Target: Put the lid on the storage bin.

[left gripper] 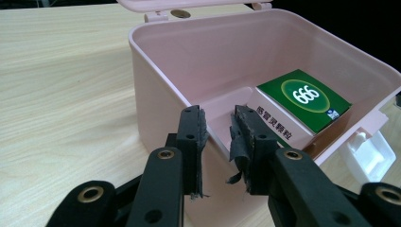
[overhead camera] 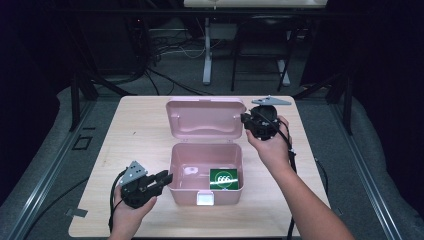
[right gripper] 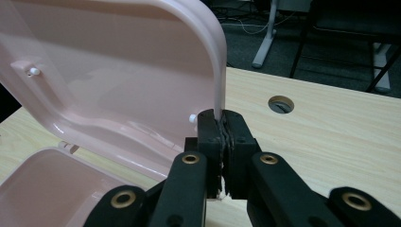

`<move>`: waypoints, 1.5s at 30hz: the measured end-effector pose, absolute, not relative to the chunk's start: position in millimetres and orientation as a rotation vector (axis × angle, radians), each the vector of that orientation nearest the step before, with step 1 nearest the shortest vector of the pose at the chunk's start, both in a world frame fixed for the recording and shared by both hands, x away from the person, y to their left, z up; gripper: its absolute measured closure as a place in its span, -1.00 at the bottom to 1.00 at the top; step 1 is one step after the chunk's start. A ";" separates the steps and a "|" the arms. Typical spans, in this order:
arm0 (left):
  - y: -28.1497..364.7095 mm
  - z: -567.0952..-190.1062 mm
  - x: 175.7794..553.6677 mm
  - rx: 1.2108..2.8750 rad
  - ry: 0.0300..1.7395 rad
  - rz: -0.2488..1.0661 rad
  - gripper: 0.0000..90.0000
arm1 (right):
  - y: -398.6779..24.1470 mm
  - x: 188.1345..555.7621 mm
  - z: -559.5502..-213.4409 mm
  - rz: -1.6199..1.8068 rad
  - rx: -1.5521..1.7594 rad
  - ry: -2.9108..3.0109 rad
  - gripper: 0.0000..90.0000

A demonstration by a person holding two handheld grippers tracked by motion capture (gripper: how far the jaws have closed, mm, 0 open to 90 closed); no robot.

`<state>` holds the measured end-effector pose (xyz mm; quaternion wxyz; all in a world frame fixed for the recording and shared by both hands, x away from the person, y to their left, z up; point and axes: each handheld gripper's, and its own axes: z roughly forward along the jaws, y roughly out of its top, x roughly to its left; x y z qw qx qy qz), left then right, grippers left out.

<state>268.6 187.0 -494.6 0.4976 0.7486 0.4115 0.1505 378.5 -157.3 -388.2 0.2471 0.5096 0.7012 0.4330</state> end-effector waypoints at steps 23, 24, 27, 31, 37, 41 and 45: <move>187.9 -495.3 269.4 1.804 1.006 0.350 0.59 | -161.0 348.5 -397.9 1.253 1.326 1.871 0.90; 187.9 -495.3 269.4 1.804 1.006 0.350 0.59 | -161.0 348.5 -397.9 1.253 1.326 1.871 0.90; 187.5 -495.2 269.2 1.805 1.008 0.351 0.59 | -161.2 342.6 -401.4 1.265 1.309 1.852 0.90; 187.7 -494.9 269.7 1.807 1.007 0.346 0.58 | -160.0 337.6 -401.8 1.263 1.295 1.845 0.90; 188.3 -494.1 271.6 1.818 0.999 0.352 0.57 | -162.1 330.6 -408.8 1.309 1.299 1.810 0.89; 186.9 -491.7 272.1 1.814 0.996 0.363 0.50 | -164.1 323.5 -414.5 1.365 1.312 1.774 0.86; 186.6 -487.8 273.6 1.808 0.987 0.373 0.46 | -166.0 319.5 -417.8 1.408 1.327 1.755 0.85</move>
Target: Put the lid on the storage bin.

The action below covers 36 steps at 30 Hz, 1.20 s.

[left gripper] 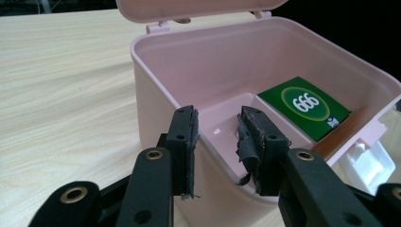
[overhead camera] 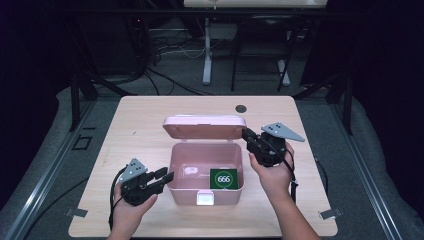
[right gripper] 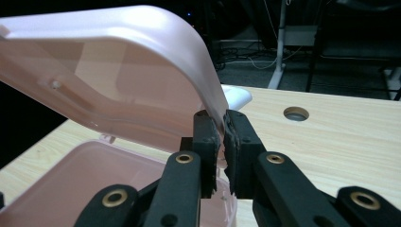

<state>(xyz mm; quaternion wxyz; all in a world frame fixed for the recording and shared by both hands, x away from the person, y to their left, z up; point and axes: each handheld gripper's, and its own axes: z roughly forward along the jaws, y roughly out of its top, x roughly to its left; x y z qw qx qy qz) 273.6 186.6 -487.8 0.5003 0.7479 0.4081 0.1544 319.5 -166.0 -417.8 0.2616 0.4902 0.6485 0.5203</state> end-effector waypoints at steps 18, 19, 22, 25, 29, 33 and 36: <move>184.9 -457.1 279.3 1.754 0.953 0.457 0.30 | -168.1 304.6 -422.8 1.489 1.274 1.725 0.65; 184.9 -457.1 279.3 1.754 0.953 0.457 0.29 | -168.1 304.5 -423.7 1.489 1.271 1.726 0.63; 184.3 -451.0 279.6 1.733 0.949 0.473 0.24 | -169.0 303.8 -425.8 1.495 1.269 1.729 0.57; 184.3 -448.2 279.8 1.726 0.950 0.482 0.23 | -169.7 303.3 -426.6 1.503 1.270 1.728 0.53; 184.0 -440.6 280.1 1.719 0.936 0.500 0.23 | -170.5 302.6 -428.2 1.503 1.266 1.729 0.50; 182.5 -430.2 285.3 1.713 0.931 0.538 0.23 | -170.9 302.4 -429.8 1.502 1.270 1.735 0.48; 182.2 -424.1 289.7 1.701 0.934 0.553 0.23 | -171.3 302.0 -431.0 1.509 1.271 1.732 0.46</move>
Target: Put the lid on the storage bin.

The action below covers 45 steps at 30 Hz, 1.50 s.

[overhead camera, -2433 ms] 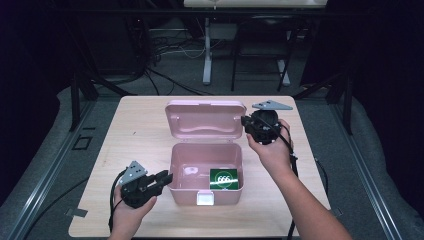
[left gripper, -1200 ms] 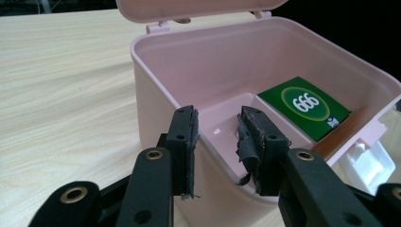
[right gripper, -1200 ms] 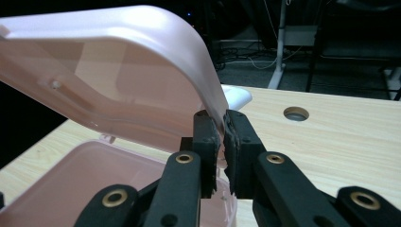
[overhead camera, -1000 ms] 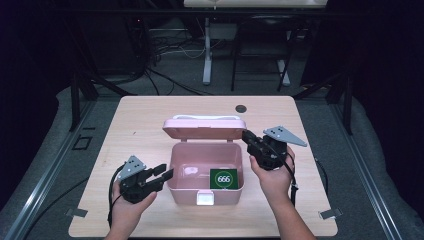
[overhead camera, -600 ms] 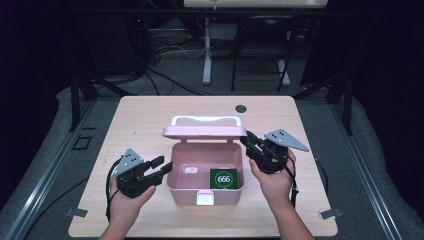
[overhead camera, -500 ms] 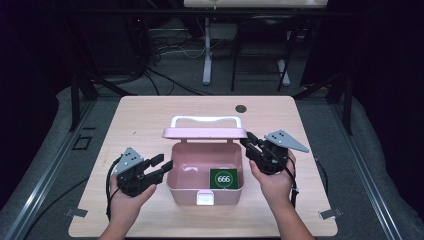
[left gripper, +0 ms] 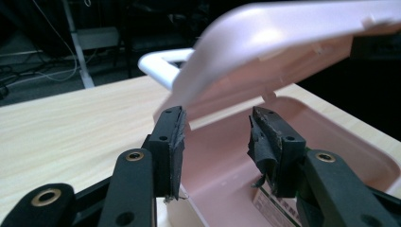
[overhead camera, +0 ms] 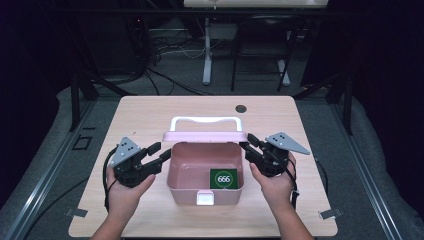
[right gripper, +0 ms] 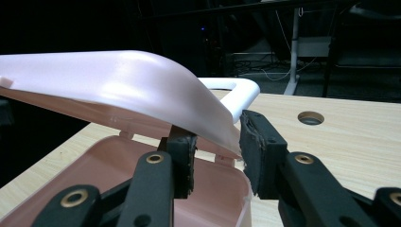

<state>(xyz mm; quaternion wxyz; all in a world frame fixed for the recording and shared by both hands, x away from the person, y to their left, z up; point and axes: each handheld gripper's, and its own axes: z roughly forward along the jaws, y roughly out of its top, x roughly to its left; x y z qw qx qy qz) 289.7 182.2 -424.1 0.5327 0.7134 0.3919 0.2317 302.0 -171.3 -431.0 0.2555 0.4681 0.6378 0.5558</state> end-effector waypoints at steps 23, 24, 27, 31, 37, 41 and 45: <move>181.6 -406.9 301.7 1.682 0.932 0.556 0.33 | -182.1 299.6 -441.6 1.496 1.292 1.733 0.40; 181.6 -406.3 301.5 1.685 0.935 0.557 0.33 | -182.2 299.6 -442.6 1.498 1.295 1.731 0.40; 182.4 -405.6 301.7 1.684 0.934 0.553 0.33 | -183.2 300.7 -446.0 1.476 1.296 1.739 0.41; 182.6 -405.2 301.0 1.692 0.931 0.550 0.33 | -186.2 304.4 -451.6 1.437 1.323 1.738 0.44; 183.2 -407.5 296.9 1.702 0.928 0.543 0.31 | -190.3 308.1 -455.4 1.430 1.353 1.726 0.42; 182.9 -409.1 293.2 1.704 0.917 0.538 0.30 | -192.1 310.0 -456.4 1.428 1.370 1.721 0.37; 183.0 -410.6 289.6 1.711 0.910 0.535 0.30 | -193.5 311.7 -458.1 1.418 1.373 1.714 0.30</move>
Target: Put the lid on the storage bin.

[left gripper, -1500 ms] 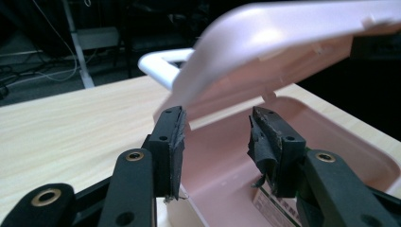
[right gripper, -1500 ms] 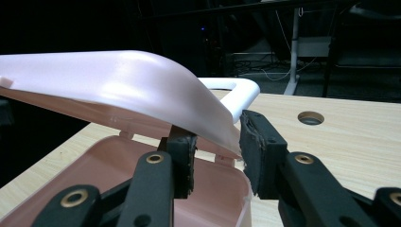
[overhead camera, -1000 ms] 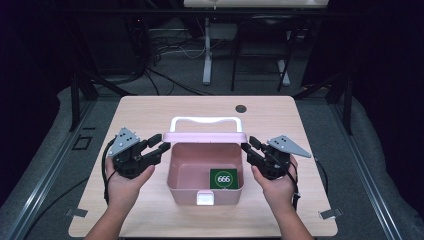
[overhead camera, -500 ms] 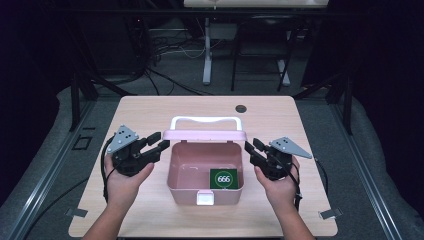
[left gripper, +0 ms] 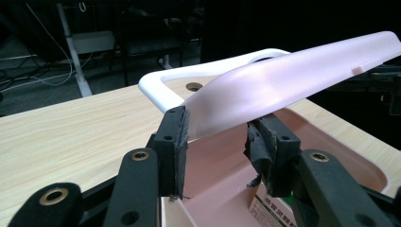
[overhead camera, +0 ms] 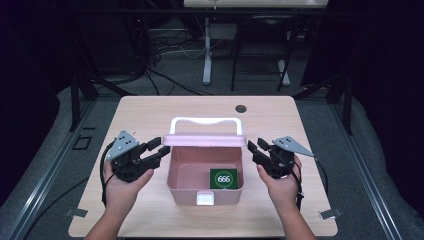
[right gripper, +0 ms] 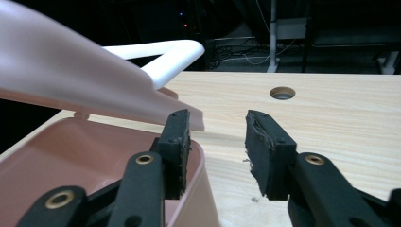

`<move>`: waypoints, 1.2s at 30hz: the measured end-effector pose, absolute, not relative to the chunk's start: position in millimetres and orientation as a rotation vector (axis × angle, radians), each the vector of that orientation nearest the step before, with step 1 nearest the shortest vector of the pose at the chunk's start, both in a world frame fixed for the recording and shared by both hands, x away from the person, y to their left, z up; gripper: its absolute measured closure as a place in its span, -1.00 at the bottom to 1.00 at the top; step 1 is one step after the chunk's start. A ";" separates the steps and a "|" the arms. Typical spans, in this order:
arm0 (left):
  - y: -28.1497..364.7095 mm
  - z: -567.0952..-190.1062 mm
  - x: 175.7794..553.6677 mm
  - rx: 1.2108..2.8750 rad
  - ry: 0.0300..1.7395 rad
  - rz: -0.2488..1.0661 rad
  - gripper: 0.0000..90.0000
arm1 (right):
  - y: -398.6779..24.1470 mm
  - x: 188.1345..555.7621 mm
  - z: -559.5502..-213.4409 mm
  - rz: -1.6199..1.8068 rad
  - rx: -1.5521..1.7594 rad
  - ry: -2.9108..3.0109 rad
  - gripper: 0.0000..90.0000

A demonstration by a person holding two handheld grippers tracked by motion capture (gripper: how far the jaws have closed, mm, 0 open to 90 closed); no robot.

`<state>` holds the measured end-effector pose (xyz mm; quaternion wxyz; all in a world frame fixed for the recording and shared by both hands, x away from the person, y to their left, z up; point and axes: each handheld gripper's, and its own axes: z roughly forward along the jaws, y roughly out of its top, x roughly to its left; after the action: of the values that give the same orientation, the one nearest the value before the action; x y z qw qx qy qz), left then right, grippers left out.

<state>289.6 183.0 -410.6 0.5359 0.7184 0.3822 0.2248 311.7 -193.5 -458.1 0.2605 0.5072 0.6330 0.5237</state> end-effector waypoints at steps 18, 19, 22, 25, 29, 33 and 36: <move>184.4 -420.6 274.8 1.740 0.892 0.509 0.29 | -197.4 318.2 -465.2 1.385 1.399 1.718 0.15; 184.1 -421.2 273.2 1.734 0.889 0.506 0.29 | -197.6 318.4 -465.1 1.386 1.397 1.718 0.15; 183.6 -421.4 270.6 1.737 0.884 0.505 0.29 | -197.9 318.4 -465.1 1.386 1.402 1.718 0.15; 183.6 -421.5 268.9 1.740 0.882 0.503 0.29 | -198.3 318.6 -465.2 1.389 1.402 1.717 0.14; 184.8 -421.7 266.4 1.753 0.878 0.502 0.32 | -199.2 318.9 -465.2 1.389 1.406 1.714 0.14; 185.6 -422.6 263.8 1.753 0.878 0.500 0.33 | -199.1 319.1 -465.6 1.391 1.407 1.716 0.14; 185.9 -423.6 262.8 1.753 0.879 0.498 0.34 | -198.7 319.2 -466.0 1.386 1.407 1.720 0.13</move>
<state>262.8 185.9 -423.6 0.5305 0.7345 0.3681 0.2087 319.2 -198.7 -466.0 0.2582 0.5191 0.6345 0.5111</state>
